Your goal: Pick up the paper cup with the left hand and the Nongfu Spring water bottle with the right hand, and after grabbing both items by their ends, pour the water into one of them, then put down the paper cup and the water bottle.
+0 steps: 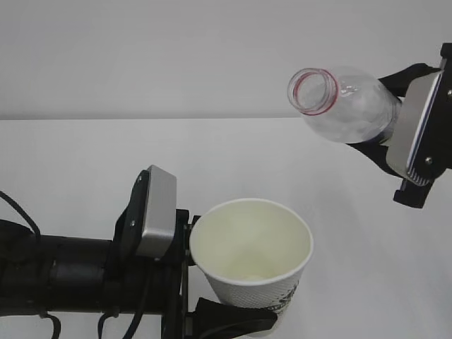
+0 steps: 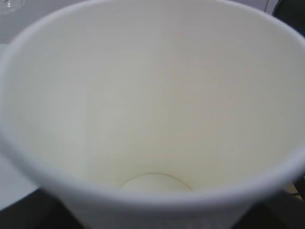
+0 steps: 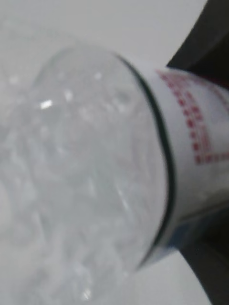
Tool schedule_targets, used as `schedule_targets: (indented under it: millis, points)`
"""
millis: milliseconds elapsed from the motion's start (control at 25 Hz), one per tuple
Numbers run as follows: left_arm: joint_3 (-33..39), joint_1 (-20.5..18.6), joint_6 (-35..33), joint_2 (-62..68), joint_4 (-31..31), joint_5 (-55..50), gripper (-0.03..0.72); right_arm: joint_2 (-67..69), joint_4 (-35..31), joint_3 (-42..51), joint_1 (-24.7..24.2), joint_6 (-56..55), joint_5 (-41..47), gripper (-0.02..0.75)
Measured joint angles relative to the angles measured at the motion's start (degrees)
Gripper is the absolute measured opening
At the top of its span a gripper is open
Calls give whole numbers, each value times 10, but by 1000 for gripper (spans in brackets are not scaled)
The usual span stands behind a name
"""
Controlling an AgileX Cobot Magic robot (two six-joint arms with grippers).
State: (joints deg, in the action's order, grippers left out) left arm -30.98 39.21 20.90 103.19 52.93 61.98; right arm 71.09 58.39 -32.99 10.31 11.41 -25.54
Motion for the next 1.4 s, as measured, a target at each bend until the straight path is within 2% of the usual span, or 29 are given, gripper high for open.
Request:
schedule_targets:
  millis: [1000, 1400]
  points:
    - [-25, 0, -15, 0, 14, -16, 550, 0, 0, -16, 0, 85, 10, 485]
    - [-25, 0, 15, 0, 14, -9, 549, 0, 1, -16, 0, 118, 10, 485]
